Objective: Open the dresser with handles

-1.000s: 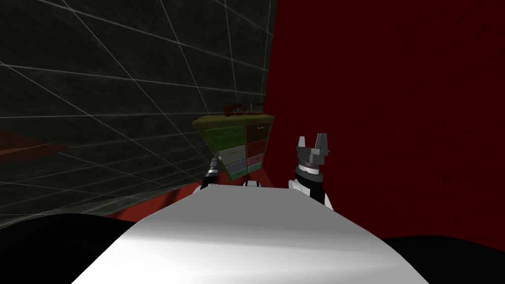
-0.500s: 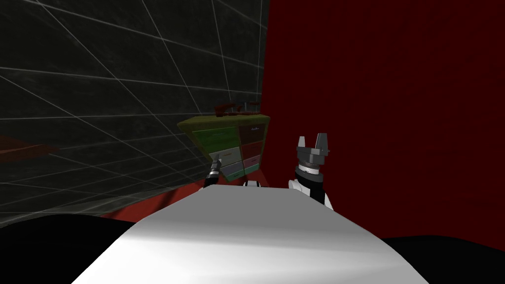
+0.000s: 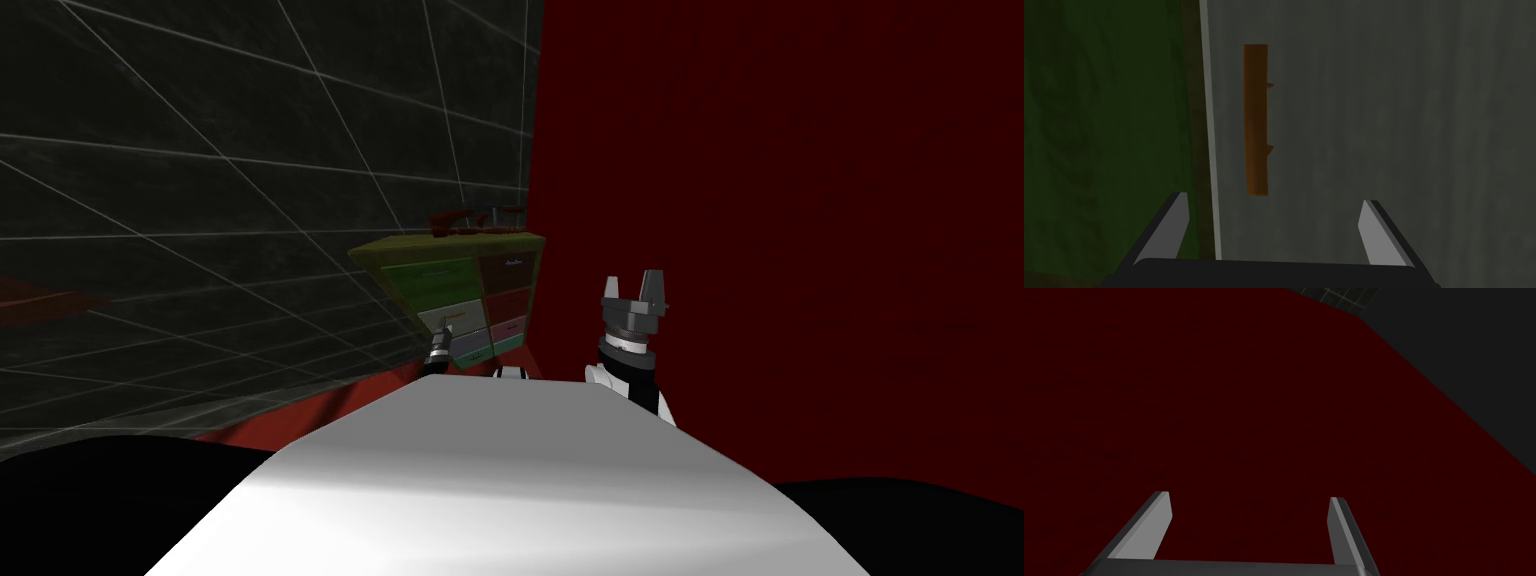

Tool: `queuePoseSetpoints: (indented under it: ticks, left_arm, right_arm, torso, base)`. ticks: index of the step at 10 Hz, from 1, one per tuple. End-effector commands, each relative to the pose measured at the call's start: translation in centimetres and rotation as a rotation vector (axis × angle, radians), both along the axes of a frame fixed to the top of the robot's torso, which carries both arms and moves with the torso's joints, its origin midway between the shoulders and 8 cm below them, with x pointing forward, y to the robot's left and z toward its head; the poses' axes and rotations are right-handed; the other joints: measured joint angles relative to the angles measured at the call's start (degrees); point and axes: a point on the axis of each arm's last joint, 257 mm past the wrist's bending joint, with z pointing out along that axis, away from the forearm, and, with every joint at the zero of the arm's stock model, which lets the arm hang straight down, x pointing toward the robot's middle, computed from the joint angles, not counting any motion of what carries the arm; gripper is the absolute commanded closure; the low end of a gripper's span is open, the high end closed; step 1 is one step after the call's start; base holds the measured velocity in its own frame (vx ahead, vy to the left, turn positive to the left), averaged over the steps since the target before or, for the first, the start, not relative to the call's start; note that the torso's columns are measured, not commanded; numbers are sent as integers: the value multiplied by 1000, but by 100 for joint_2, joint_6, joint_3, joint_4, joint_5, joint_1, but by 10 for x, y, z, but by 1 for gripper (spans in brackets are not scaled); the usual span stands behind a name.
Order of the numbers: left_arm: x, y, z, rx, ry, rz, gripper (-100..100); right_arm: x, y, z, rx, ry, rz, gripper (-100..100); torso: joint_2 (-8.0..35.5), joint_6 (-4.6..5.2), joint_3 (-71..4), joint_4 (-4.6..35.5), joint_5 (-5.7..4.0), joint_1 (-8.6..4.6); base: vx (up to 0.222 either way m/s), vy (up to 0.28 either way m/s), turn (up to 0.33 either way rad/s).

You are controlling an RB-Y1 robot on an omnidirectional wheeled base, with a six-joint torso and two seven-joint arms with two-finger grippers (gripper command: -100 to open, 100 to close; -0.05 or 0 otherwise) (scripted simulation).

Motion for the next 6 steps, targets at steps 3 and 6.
queuePoseSetpoints:
  ticks: [3, 6]
  left_arm:
    - [41, -20, -6, -11, -16, -98, -100]
    - [61, -29, -11, -16, -12, -144, -100]
  right_arm:
    - [0, 0, 0, 0, 0, 0, 0]
    - [0, 0, 0, 0, 0, 0, 0]
  torso:
    - [-6, -2, -3, -2, -3, -16]
    - [-5, 4, -2, -1, -1, -8]
  base:
    - [0, -67, 202]
    - [-7, -61, 123]
